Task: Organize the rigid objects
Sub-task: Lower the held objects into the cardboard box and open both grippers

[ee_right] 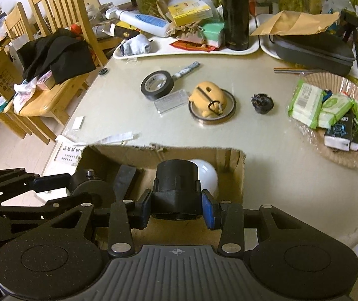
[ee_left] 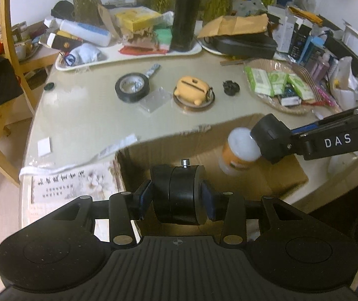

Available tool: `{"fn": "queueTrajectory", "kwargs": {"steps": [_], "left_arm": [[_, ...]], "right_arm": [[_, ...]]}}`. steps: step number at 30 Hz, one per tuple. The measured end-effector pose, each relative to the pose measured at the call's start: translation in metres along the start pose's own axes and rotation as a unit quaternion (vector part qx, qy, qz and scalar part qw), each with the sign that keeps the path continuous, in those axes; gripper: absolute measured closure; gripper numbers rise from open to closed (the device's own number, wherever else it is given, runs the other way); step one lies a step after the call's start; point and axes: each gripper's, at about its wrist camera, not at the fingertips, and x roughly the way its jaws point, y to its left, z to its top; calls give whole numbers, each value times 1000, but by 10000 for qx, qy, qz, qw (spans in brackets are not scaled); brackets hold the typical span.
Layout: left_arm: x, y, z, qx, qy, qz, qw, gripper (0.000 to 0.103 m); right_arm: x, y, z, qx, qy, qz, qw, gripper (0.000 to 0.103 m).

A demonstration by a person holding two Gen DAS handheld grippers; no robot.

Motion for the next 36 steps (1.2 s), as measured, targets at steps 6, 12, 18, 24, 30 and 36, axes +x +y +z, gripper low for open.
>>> {"fn": "queueTrajectory", "kwargs": {"steps": [6,12,18,24,30,36], "left_arm": [[-10,-3,-10,44,-194,-86,9998,64],[-14,6,-9,-340,-324,80,9989,54],[-15,13,-8,-609,-365,102,9974,53],[-15,13,-9,-591,-356,111,9976,53],[-15,15,-9,-663,-374,172,9970,53],[-14,15,-9,-666,-345,206,9970,53]], "right_arm": [[1,4,-11,-8,62,9,10000,59],[2,3,-15,23,108,-66,9999,59],[2,4,-19,10,144,-115,9998,59],[6,1,-19,1,267,-310,9992,59],[7,2,-20,-100,223,-537,9983,30],[6,0,-16,-14,123,-571,9983,6]]}}
